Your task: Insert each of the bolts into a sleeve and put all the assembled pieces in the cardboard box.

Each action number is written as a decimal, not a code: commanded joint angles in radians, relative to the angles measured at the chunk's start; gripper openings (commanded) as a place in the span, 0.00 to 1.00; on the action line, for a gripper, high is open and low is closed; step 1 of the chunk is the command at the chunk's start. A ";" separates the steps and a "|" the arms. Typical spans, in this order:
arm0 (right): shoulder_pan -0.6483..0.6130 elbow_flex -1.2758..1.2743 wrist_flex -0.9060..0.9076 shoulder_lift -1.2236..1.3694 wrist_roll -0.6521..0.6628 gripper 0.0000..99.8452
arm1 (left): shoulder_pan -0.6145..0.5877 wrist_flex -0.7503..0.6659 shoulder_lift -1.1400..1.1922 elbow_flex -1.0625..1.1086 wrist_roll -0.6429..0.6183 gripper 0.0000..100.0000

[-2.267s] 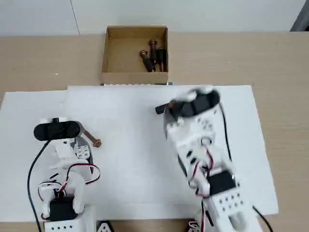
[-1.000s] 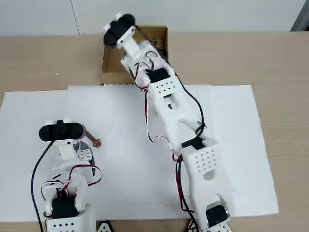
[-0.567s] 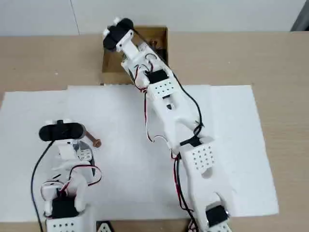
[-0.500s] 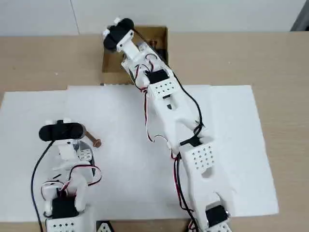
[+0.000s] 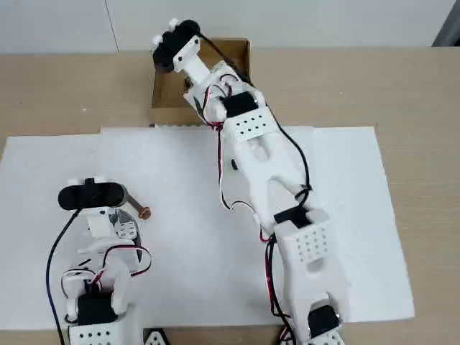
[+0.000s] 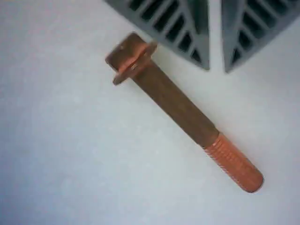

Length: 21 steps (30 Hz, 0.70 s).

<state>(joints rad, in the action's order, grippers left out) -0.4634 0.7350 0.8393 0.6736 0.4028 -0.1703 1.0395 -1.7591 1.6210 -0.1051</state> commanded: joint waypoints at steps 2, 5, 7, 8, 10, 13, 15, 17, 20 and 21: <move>0.022 0.049 0.157 -0.154 0.009 0.00 | 0.002 -0.005 -0.008 -0.004 0.005 0.01; 0.044 0.049 0.286 -0.208 0.009 0.00 | 0.002 -0.005 -0.008 -0.004 0.005 0.01; 0.065 0.049 0.369 -0.234 0.014 0.01 | 0.002 -0.005 -0.008 -0.004 0.005 0.01; 0.077 0.049 0.410 -0.245 0.014 0.01 | 0.002 -0.005 -0.008 -0.004 0.005 0.01; 0.093 0.049 0.469 -0.257 0.014 0.01 | 0.002 -0.005 -0.008 -0.004 0.005 0.01; 0.110 0.049 0.575 -0.266 0.017 0.01 | 0.002 -0.005 -0.008 -0.004 0.005 0.01; 0.113 0.049 0.645 -0.265 0.057 0.01 | 0.002 -0.005 -0.008 -0.004 0.005 0.01; 0.113 0.049 0.713 -0.262 0.137 0.01 | 0.002 -0.005 -0.008 -0.004 0.005 0.01; 0.113 0.046 0.769 -0.260 0.232 0.01 | 0.002 -0.005 -0.008 -0.004 0.003 0.01; 0.113 0.044 0.779 -0.260 0.253 0.01 | 0.002 -0.005 -0.008 -0.004 0.003 0.01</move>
<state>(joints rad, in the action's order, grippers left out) -0.3590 0.7350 1.5804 0.4787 0.5869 -0.1703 1.0395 -1.7591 1.6210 -0.1051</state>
